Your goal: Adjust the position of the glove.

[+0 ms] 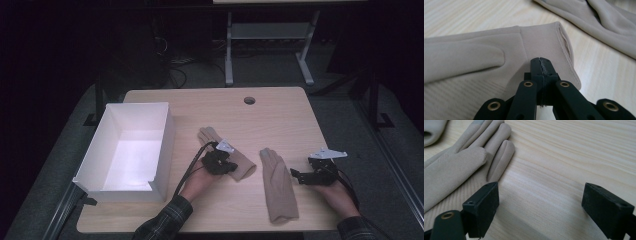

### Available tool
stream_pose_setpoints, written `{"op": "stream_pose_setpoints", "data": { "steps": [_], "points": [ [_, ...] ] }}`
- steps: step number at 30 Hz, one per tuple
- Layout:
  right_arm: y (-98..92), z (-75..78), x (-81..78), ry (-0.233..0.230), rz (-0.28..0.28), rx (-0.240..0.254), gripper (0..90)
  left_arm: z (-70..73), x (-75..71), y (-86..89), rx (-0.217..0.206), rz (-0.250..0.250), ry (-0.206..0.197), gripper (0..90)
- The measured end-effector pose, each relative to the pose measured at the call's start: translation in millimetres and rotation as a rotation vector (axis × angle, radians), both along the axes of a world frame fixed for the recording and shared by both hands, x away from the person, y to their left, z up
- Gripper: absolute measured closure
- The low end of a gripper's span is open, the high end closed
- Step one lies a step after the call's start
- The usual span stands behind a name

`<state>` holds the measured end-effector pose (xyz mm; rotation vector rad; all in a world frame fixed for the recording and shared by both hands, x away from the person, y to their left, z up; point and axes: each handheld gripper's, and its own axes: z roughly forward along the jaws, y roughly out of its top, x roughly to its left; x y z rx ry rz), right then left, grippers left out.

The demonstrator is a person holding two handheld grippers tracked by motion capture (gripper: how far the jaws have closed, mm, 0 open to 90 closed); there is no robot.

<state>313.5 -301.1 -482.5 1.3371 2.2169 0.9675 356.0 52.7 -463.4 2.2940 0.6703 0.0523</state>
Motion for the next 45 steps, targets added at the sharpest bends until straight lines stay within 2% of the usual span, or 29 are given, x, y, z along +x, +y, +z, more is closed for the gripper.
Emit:
{"op": "stream_pose_setpoints", "data": {
  "steps": [1,4,5,8,9,17,21,23,27,30,34,35,38,40,42,43,45],
  "points": [
    [0.0,0.0,0.0,0.000,0.000,0.000,14.0,0.7,-1.9,2.3,0.014,-0.009,-0.004,89.7],
    [0.0,0.0,0.0,-0.001,0.000,0.000,14.0,1.5,-6.6,5.3,0.015,-0.006,0.002,89.7],
    [0.0,0.0,0.0,0.000,0.000,0.000,14.0,2.4,-8.2,7.9,0.033,-0.018,-0.004,89.7],
    [0.0,-0.1,0.0,-0.001,0.000,0.000,14.0,2.9,-16.8,13.3,0.033,-0.011,-0.008,89.7],
    [0.0,-0.1,0.0,-0.001,0.000,-0.001,14.0,3.5,-21.3,19.1,0.045,-0.017,-0.010,89.7],
    [0.5,-0.1,-0.7,-0.002,-0.005,0.000,14.0,5.4,-44.9,42.1,0.062,-0.008,-0.003,89.7],
    [0.5,-0.1,-0.7,-0.002,-0.005,0.001,14.0,5.3,-51.1,48.6,0.052,0.010,0.005,89.7],
    [0.5,-0.1,-0.7,-0.002,-0.005,0.001,14.1,7.8,-51.2,49.0,0.057,0.002,-0.010,89.7],
    [0.6,-0.1,-0.8,-0.002,-0.006,0.000,14.0,17.5,-40.6,45.2,0.037,0.031,-0.041,89.7],
    [0.6,-0.1,-0.9,-0.003,-0.007,0.000,14.0,21.2,-33.6,43.5,0.041,0.046,-0.061,89.7],
    [0.6,-0.1,-0.8,-0.003,-0.006,0.000,14.0,28.6,-9.3,41.4,0.027,0.101,-0.087,89.7],
    [0.6,-0.1,-0.8,-0.002,-0.006,0.000,14.0,28.6,-9.3,41.4,0.027,0.101,-0.087,89.8],
    [0.9,-0.1,-0.9,-0.002,-0.009,0.003,14.0,32.5,5.8,38.9,0.018,0.131,-0.106,89.7],
    [0.7,-0.1,-0.9,-0.002,-0.008,0.002,14.0,33.1,15.6,37.1,0.006,0.149,-0.101,89.7],
    [0.8,-0.1,-0.9,-0.002,-0.007,0.002,14.0,31.4,22.4,35.7,0.012,0.155,-0.104,89.7],
    [0.9,-0.1,-0.9,-0.002,-0.007,0.003,14.0,27.3,28.7,33.9,0.004,0.172,-0.090,89.7],
    [1.0,-0.1,-0.9,-0.002,-0.007,0.003,14.0,22.2,34.1,31.9,0.020,0.178,-0.087,89.8]
  ]
}}
